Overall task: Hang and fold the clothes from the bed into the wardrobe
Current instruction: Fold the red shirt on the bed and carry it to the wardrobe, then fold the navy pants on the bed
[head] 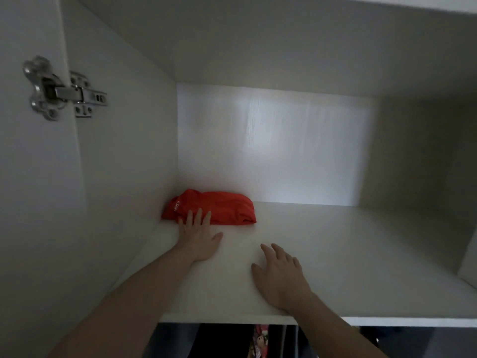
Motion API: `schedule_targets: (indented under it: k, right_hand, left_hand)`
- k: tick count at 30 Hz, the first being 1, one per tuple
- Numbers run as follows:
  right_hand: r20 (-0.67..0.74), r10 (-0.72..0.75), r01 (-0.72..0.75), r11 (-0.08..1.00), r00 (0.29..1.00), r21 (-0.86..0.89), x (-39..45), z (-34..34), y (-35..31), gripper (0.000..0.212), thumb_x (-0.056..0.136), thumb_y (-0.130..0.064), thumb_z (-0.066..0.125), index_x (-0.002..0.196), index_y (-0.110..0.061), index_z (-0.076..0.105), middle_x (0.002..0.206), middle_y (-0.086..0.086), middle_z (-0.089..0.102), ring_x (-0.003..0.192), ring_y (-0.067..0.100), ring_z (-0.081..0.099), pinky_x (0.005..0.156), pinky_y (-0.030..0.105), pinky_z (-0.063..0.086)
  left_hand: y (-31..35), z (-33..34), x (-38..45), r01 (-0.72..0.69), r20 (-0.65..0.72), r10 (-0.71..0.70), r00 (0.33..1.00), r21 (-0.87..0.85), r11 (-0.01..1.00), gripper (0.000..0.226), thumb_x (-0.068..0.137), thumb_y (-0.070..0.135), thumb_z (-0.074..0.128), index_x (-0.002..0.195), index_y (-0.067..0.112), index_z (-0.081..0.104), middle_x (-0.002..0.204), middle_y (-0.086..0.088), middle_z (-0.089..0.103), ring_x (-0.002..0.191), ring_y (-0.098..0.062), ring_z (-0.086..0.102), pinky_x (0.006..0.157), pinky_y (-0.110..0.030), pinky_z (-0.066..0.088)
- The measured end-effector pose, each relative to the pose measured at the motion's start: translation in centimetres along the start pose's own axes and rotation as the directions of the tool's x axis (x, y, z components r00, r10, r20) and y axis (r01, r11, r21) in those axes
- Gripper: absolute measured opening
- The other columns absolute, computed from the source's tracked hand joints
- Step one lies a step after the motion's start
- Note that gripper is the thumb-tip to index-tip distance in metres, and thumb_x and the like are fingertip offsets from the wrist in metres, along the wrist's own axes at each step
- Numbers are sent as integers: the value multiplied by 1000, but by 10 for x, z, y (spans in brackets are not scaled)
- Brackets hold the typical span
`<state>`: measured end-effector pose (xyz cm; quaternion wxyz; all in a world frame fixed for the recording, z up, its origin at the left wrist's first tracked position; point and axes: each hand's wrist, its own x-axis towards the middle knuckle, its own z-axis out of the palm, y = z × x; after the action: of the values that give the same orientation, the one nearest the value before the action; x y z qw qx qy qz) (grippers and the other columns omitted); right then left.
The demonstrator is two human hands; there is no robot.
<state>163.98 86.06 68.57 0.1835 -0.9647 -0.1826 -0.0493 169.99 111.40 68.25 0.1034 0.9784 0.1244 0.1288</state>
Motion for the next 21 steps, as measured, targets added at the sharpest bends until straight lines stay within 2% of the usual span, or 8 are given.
schedule_targets:
  k: [5, 9, 11, 13, 15, 16, 19, 21]
  right_hand:
    - [-1, 9, -8, 993, 1000, 114, -76, -27, 18, 75, 99, -54, 51, 160, -24, 22, 169, 5, 6, 150, 28, 29, 121, 36, 27]
    - [-105, 40, -15, 972, 994, 235, -169, -54, 39, 73, 98, -52, 57, 158, -27, 26, 167, -4, 8, 146, 21, 35, 120, 39, 32]
    - [-182, 76, -14, 948, 980, 317, -231, -64, 52, 69, 97, -50, 59, 157, -30, 29, 165, -12, 13, 147, 11, 32, 118, 31, 31]
    - [-272, 140, -23, 920, 952, 391, -303, -75, 71, 63, 96, -45, 64, 151, -38, 36, 159, -20, 23, 143, -1, 30, 112, 21, 28]
    - [-327, 251, -95, 899, 911, 427, -383, -87, 93, 56, 94, -41, 68, 142, -47, 40, 149, -27, 32, 136, -2, 39, 107, 20, 32]
    - [-329, 318, -153, 884, 889, 442, -426, -92, 103, 54, 94, -41, 68, 140, -47, 41, 145, -28, 35, 133, 0, 43, 106, 21, 34]
    - [-337, 478, -307, 839, 811, 449, -553, -103, 120, 55, 94, -42, 67, 144, -45, 43, 145, -27, 38, 131, 2, 45, 110, 28, 39]
    - [-359, 550, -388, 814, 754, 432, -635, -108, 126, 54, 94, -42, 66, 144, -46, 44, 144, -32, 39, 130, -7, 44, 113, 27, 39]
  left_hand:
    - [13, -20, -74, 88, 164, -82, 983, -32, 996, 81, 98, 71, 22, 163, 28, -1, 171, 2, -14, 156, -27, -18, 119, -68, -6]
    - [55, -43, -156, 83, 252, -78, 965, -9, 997, 77, 99, 67, 23, 162, 23, 16, 171, -3, 3, 157, -33, 1, 120, -66, 0]
    - [95, -46, -214, -41, 187, 68, 980, -144, 989, 68, 102, 58, 33, 159, 20, 27, 168, -7, 18, 153, -33, 18, 123, -55, 11]
    - [142, -44, -288, -271, 13, 296, 955, -366, 890, 56, 102, 45, 46, 151, 18, 41, 160, -7, 36, 146, -28, 33, 121, -40, 24]
    - [187, -43, -368, -490, -127, 493, 861, -469, 735, 44, 100, 35, 55, 140, 18, 52, 149, -2, 49, 137, -24, 43, 115, -33, 32]
    - [208, -42, -407, -565, -145, 576, 804, -485, 667, 41, 99, 34, 56, 138, 20, 54, 148, 1, 49, 135, -23, 46, 114, -32, 33]
    - [260, -37, -517, -667, -97, 756, 647, -552, 500, 39, 101, 35, 55, 139, 25, 52, 150, 11, 45, 133, -16, 47, 114, -28, 32]
    - [292, -33, -582, -703, -90, 840, 534, -599, 383, 35, 100, 35, 57, 135, 29, 55, 145, 17, 47, 136, -6, 42, 115, -24, 31]
